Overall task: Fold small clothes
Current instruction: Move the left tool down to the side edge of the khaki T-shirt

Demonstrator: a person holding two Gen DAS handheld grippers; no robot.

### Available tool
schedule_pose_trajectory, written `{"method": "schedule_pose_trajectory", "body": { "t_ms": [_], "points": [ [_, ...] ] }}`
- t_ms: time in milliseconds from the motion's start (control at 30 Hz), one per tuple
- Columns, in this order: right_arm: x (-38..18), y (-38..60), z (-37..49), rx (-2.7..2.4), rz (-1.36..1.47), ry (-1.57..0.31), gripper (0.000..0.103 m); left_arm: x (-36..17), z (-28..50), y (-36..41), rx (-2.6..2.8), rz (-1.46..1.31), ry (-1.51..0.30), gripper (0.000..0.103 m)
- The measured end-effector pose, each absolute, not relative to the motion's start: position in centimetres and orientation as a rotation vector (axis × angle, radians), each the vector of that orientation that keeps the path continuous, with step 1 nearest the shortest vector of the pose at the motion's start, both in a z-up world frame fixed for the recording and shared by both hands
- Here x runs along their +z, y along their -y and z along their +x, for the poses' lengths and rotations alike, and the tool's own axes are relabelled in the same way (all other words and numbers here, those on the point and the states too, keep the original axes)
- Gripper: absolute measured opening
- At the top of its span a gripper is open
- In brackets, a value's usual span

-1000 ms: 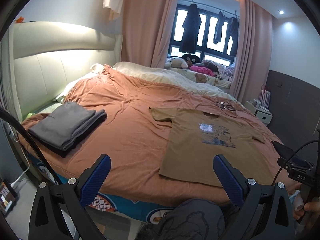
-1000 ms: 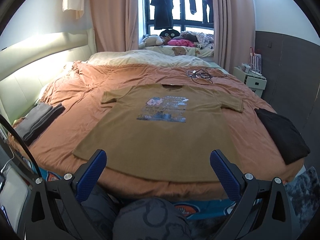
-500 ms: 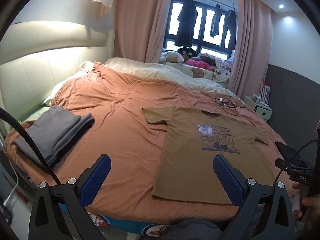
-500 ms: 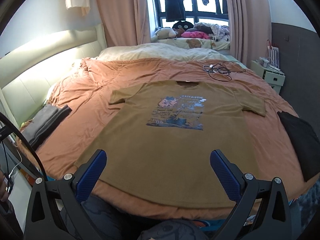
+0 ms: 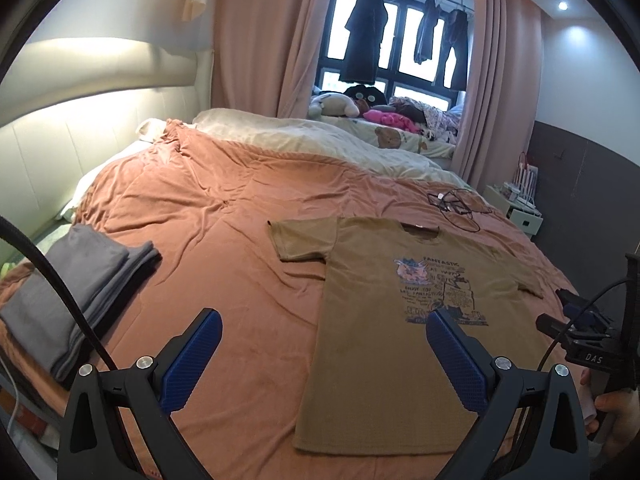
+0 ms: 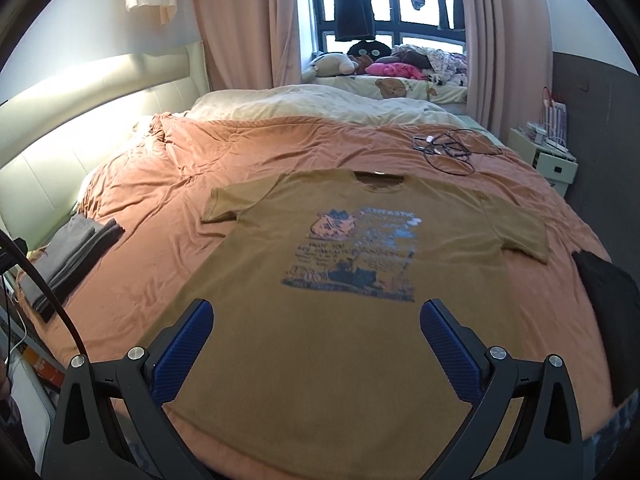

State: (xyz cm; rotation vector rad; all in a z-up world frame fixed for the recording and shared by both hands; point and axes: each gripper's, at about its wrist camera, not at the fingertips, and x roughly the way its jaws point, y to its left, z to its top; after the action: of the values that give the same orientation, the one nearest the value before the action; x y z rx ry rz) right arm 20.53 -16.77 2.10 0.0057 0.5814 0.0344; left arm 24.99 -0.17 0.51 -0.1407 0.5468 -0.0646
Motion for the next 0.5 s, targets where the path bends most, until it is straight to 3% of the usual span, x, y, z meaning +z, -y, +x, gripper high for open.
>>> {"method": "schedule_pose_trajectory", "body": {
  "t_ms": [233, 433, 500],
  "points": [
    [1.6, 16.9, 26.2, 0.084, 0.064, -0.599, 0.103, 0.7, 30.0, -0.8, -0.069, -0.152, -0.558, 0.100],
    [1.1, 17.4, 31.1, 0.098, 0.112, -0.607, 0.103, 0.4, 34.8, -2.7, -0.061, -0.167, -0.574, 0.092],
    [0.8, 17.6, 33.0, 0.116, 0.134, -0.613, 0.099, 0.1, 37.0, -3.5, -0.053, -0.170, -0.592, 0.088]
  ]
}}
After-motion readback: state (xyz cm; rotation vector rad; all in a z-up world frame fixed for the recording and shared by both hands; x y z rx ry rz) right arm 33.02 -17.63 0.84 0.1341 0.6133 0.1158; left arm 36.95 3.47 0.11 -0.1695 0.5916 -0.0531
